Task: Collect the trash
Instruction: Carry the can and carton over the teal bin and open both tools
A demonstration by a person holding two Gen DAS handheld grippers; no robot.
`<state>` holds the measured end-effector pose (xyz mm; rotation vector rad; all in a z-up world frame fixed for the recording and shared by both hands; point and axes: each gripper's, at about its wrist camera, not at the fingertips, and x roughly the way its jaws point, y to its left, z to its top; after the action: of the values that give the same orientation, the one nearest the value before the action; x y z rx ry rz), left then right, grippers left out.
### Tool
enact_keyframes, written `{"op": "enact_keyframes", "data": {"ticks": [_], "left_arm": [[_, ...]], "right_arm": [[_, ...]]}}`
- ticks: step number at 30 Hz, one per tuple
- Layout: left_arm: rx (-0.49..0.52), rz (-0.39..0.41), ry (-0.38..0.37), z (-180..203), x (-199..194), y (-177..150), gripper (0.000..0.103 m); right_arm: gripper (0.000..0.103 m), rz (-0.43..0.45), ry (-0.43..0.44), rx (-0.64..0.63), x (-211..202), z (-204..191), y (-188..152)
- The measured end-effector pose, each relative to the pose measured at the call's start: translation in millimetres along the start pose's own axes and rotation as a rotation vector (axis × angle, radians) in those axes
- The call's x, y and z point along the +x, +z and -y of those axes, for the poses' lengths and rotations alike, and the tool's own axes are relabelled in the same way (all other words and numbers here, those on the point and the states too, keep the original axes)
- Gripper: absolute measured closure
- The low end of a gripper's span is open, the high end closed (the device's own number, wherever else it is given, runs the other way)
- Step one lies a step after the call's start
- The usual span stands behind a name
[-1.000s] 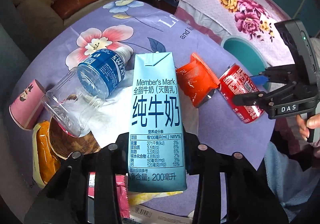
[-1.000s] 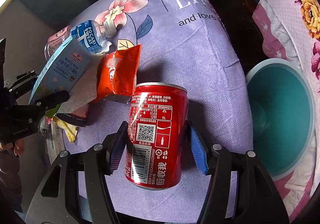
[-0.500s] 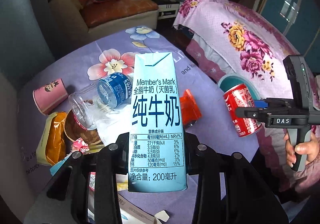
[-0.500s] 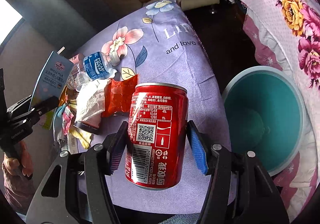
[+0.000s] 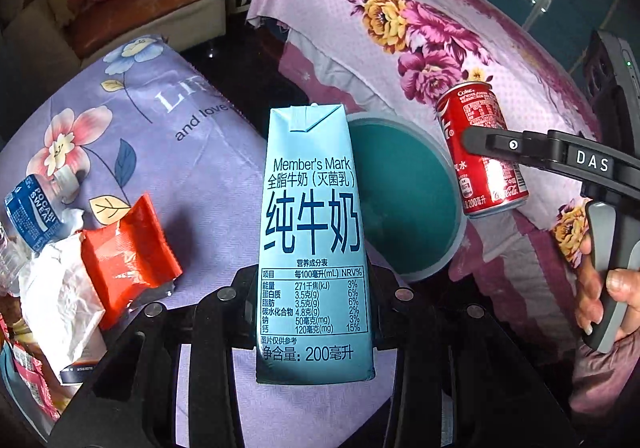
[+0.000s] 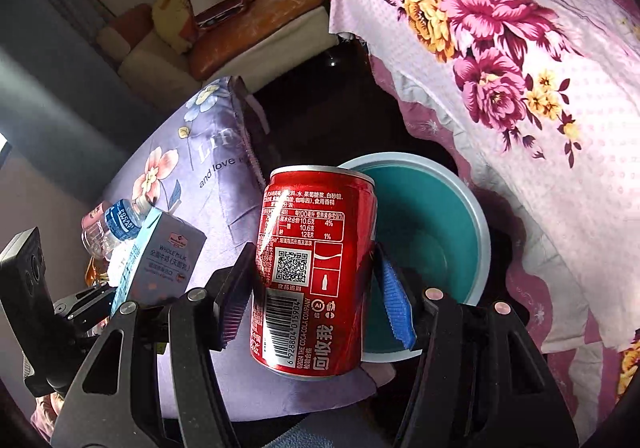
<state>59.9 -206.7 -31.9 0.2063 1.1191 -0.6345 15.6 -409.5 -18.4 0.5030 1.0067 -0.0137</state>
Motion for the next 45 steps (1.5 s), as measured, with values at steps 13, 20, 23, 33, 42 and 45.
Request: {"op": "enact_keyframes", "data": {"ticks": [13,20,23,33,42,45], "left_arm": [[0.080,-0.133,-0.003,61,81,28,0.065],[0.085,-0.128,0.015,66,89,27,0.039],[0.078,-0.103,0.014,64,83,28,0.026],[-0.008,-0.060,0.023,38,62,18,0.013],[-0.121,-0.047,0.004,4,45,0,0.012],[-0.140,-0.036,0.009,-4,38,-5,0.012]], "right_arm": [[0.046,-0.031,-0.071,0.070,20,68,-2],[0.046,-0.080,-0.050,0.085,37,74,-6],[0.046,-0.086,-0.044,0.087,40,73,-6],[0.046,-0.118,-0.052,0.078,53,67,-8],[0.046,-0.157,-0.065,0.065,64,55,-13],[0.044,-0.168,-0.068,0.057,65,47,-15]]}}
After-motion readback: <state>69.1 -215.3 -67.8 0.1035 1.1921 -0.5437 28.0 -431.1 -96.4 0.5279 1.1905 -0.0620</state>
